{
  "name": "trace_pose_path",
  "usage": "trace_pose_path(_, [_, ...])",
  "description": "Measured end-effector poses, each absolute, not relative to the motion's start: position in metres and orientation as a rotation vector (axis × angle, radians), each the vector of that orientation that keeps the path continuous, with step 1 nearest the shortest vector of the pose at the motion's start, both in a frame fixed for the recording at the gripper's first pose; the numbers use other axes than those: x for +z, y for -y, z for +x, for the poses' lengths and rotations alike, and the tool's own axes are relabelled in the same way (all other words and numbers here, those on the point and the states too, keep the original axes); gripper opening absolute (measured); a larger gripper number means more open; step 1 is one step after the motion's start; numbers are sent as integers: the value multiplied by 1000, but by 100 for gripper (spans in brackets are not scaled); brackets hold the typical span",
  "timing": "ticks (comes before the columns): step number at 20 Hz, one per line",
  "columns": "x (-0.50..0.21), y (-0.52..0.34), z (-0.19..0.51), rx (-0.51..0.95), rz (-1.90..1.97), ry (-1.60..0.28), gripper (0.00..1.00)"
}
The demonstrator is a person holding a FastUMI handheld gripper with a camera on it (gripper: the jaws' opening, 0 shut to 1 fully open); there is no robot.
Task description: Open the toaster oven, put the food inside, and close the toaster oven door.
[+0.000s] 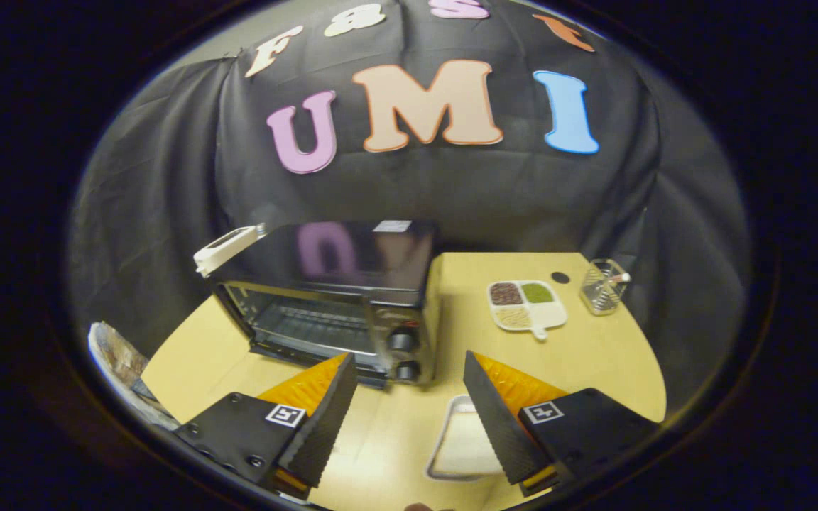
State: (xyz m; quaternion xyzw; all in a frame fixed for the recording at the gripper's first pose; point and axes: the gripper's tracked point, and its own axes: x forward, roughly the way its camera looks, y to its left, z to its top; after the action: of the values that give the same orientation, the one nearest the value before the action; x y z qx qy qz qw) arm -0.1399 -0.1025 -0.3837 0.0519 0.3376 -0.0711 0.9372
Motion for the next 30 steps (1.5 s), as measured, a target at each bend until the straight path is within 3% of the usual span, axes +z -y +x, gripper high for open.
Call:
trace_pose_path(6, [-408, 173, -169, -274, 146, -745, 97])
trace_pose_path(12, [-449, 193, -205, -323, 250, -842, 97])
trace_pose_path(24, [-496, 167, -234, -335, 498, -992, 78])
trace_pose_path(30, [-466, 162, -220, -352, 587, -946, 36])
